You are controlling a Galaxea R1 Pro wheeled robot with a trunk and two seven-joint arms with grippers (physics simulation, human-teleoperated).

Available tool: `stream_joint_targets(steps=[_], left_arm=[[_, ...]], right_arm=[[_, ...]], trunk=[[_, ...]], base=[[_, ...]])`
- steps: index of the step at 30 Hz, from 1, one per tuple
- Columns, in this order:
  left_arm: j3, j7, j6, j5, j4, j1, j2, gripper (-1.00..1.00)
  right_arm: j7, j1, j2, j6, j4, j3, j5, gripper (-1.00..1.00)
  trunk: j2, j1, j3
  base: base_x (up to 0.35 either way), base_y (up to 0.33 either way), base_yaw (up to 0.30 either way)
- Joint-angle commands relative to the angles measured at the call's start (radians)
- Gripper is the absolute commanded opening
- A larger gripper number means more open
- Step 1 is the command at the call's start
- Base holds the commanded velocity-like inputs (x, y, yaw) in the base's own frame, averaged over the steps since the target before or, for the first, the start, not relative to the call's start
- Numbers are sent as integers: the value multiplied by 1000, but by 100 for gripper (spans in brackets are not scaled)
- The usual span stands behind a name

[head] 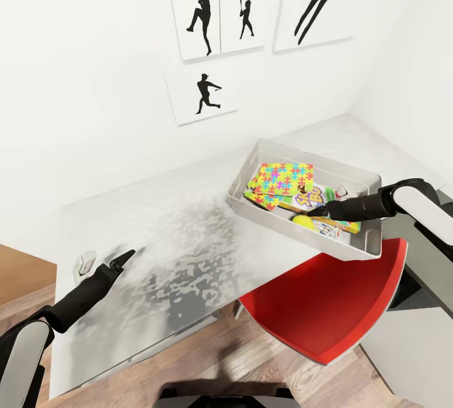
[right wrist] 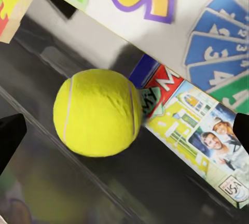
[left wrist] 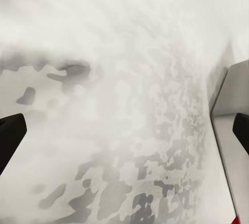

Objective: Put all the toys in the child's room - the three board games (two on the bed and one on the table), the two jigsaw puzzles on the table, and the tennis ball on the table - inside the toy box on the table in the child's room.

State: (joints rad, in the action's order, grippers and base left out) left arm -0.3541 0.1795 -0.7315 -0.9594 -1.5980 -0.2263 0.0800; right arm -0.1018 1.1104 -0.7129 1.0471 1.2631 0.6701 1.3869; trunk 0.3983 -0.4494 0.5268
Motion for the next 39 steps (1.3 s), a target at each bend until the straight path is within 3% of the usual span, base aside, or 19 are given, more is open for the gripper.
stream_joint_targets(steps=[1,7,12,14,19,22,23,25,28,29,34,39], left_arm=[[-2,3,-6,0,0,-1,0,100],[-2,3,-6,0,0,-1,0,100],[-2,3,-6,0,0,-1,0,100],[-2,3,-6,-1,0,-1,0,100],[0,4,-6,-4,0,-1,0,100],[1,11,-6,-7,-1,0,-1,100],[1,11,-6,-7,-1,0,-1,100],[2,13,-5,-8,-2,0,-1,100],[3,18,-5,-9,-4,0,-1,100],[3,18,-5,-9,-4,0,-1,100],[4,31,-5,-10,-6,2,-2,100],[4,39,-5,-10,-7,3,-2,100]], right_arm=[[-10,2,-1,0,1,3,11,100],[-10,2,-3,0,3,1,11,100],[-9,1,-25,0,51,-12,11,100],[-7,-2,-55,0,105,-25,12,100],[4,-24,-182,0,247,-64,18,100],[30,-47,-240,0,290,-76,19,100],[30,-47,-240,0,290,-76,19,100],[54,-63,-267,-4,306,-81,18,100],[90,-89,-310,-84,319,-85,19,100],[90,-89,-310,-84,319,-85,19,100],[172,-126,-382,-208,328,-88,21,100],[223,-148,-407,-265,330,-88,21,100]], trunk=[[2,-1,1],[2,-1,1],[2,-1,1],[2,-1,1],[2,-1,1],[2,-1,1],[2,-1,1],[2,-1,1],[2,-1,1],[2,-1,1],[2,-1,1],[2,-1,1]], base=[[0,0,0],[0,0,0],[0,0,0],[0,0,0],[0,0,0],[0,0,0],[0,0,0],[0,0,0],[0,0,0],[0,0,0],[0,0,0],[0,0,0]])
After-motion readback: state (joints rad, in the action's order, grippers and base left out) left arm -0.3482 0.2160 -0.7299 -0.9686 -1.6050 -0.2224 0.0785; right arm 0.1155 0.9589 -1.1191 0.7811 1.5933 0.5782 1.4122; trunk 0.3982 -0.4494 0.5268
